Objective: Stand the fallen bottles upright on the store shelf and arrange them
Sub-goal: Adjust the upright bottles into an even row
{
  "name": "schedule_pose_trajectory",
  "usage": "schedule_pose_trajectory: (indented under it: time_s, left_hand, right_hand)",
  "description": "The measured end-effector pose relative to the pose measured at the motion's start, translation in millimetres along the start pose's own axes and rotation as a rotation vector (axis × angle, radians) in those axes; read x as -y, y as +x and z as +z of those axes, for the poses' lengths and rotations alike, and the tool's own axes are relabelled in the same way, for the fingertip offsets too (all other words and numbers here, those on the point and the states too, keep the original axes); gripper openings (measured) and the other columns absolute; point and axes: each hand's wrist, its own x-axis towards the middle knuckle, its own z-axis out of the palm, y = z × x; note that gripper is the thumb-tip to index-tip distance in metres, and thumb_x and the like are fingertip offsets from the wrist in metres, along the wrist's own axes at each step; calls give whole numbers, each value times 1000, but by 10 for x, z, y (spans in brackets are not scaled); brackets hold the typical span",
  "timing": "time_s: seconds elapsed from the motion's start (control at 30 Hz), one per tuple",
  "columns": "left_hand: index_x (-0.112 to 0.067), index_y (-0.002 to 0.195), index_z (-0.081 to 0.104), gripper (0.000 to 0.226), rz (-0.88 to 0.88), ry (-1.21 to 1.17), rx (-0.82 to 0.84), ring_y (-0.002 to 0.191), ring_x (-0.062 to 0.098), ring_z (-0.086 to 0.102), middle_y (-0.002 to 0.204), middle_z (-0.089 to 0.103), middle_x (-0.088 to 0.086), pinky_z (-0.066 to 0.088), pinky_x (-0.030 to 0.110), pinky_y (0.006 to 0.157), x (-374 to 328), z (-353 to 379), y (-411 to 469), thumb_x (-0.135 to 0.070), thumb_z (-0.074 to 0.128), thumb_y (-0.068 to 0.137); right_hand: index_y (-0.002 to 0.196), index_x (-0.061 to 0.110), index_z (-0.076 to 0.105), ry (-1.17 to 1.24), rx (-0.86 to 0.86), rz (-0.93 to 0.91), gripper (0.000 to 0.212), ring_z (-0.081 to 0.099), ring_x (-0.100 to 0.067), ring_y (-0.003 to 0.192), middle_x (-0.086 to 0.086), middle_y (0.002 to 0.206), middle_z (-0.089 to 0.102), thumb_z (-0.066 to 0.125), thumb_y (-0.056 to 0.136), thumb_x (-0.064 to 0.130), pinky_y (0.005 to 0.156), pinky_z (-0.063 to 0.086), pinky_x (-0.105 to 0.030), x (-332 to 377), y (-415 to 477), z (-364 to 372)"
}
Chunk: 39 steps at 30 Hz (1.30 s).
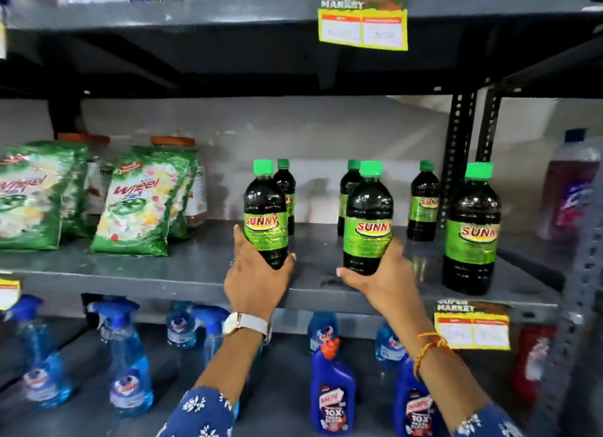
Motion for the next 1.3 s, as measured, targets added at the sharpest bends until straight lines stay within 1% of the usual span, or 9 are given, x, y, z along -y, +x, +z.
schedule_pose_trajectory:
  time_s: [0.27,0.6,0.77,0.87,0.93,1.0,1.07,1.17,1.3]
  left_hand:
    - [2,140,18,97,25,-28,0,99,40,58,128,52,23,47,45,72,45,6,6,-43,70,72]
    - [1,140,18,97,34,-51,7,99,39,58,124,55,22,47,43,70,73,10,10,-46,69,72]
    - [-4,142,13,105,52,-85,-21,99,41,58,125,53,23,48,48,72,50,-26,-13,-49,73,68]
    - [-3,142,13,110,88,-137,-85,114,44,48,140,35,23,44,56,84,26,-17,-45,-52,75,66]
    - [1,140,16,104,60,-291,-186,124,40,37,144,27,24,34,56,97,14,-11,-87,-49,74,69]
    - [2,137,21,94,37,-480,-284,130,31,29,143,26,25,26,45,107,-64,-1,-173,-46,71,74]
    - [3,135,25,84,126,-550,-301,132,27,27,141,29,25,22,32,110,-212,48,-299,-42,66,77]
    - [2,135,28,81,251,-565,-157,128,30,34,137,36,23,30,42,107,-553,194,-462,-41,66,78]
    - [0,137,26,102,222,-394,12,127,30,38,139,39,20,27,41,107,-905,364,-538,-60,65,65]
  right_hand:
    - [107,7,36,-87,-71,-18,77,63,-35,95,-16,106,63,82,57,44,73,51,-39,39,-37,55]
    - [111,7,35,-116,-51,-14,78,61,-32,98,-15,109,61,81,60,43,76,52,-37,84,-74,31]
    - [116,9,32,-80,5,2,89,60,-31,104,-14,114,60,82,55,50,81,51,-37,80,-50,-4]
    - [135,14,21,71,5,-7,109,54,-26,118,-12,129,54,79,53,56,96,48,-39,36,-95,-115]
    - [135,15,29,157,-46,-86,96,54,-20,116,-8,129,53,78,61,50,98,48,-35,-50,-156,-262]
    - [112,14,51,139,-172,-244,54,58,-15,89,0,101,58,76,70,38,77,53,-25,-149,-185,-514]
    - [85,19,53,110,-389,-338,29,49,-15,68,4,79,51,75,72,34,60,45,-26,-275,-148,-803]
    - [86,18,48,163,-561,-262,41,43,-15,73,-1,85,46,78,66,37,66,39,-26,-527,-7,-1120]
    - [117,17,42,179,-207,35,78,51,-14,100,-1,112,51,84,55,41,84,43,-28,-785,159,-1294]
